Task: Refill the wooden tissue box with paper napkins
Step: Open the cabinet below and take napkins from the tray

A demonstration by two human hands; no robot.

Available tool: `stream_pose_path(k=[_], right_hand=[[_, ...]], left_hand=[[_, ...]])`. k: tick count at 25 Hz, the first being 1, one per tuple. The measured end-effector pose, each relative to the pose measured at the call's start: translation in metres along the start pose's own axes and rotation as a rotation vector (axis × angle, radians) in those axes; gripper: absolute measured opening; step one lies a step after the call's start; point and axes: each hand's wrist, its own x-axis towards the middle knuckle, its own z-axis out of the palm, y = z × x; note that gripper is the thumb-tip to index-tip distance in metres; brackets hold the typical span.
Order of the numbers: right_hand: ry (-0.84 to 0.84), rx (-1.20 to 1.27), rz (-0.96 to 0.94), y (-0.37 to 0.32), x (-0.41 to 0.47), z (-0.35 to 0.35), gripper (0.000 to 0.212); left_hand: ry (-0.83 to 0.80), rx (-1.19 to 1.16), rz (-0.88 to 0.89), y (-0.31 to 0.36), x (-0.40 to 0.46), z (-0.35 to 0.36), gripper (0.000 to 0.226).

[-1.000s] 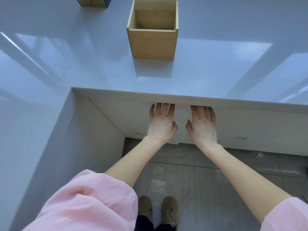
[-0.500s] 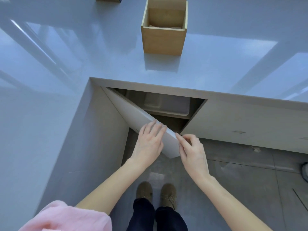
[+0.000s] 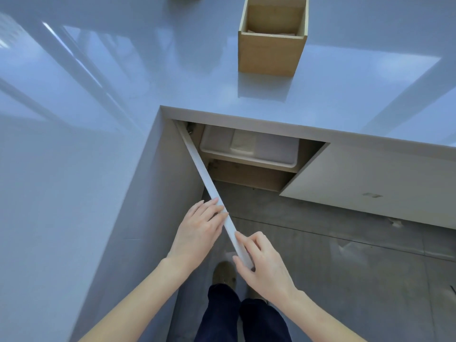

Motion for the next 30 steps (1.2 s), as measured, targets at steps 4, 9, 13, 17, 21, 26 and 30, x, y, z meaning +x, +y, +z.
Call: stream_pose_path(k=[4,9,13,17,21,26,30], right_hand=[[-0.098,0.193,0.095,-0.019,-0.004,0.034,0.062],[-0.164,0.228,0.035,-0.043,-0.006,0.06,0.07],[-0.163,0.207,0.03,-0.065,-0.003,0.075,0.074],[-0.128,0.17,0.038,-0.079,-0.002,0.084,0.073],[-0.163,0.129,0.002,-0.074,-0.001,0.076,0.071],[-0.124,0.008,-0.039,-0.041,0.016,0.048,0.062],[-0.061,-0.246,0.061,-0.018,0.039,0.032,0.07]], left_hand=[[-0.014,-0.012,-0.105,-0.018,-0.019,-0.006,0.031],[-0.109,-0.199,-0.38,-0.033,-0.042,-0.006,0.048],[-0.167,-0.202,-0.412,-0.041,-0.05,-0.011,0.052],[-0.171,-0.197,-0.413,-0.045,-0.052,-0.014,0.051],[-0.185,-0.09,-0.36,-0.048,-0.048,-0.015,0.052],[-0.124,0.148,-0.252,-0.042,-0.023,-0.019,0.058],[-0.165,0.112,-0.239,-0.029,-0.002,-0.005,0.063]])
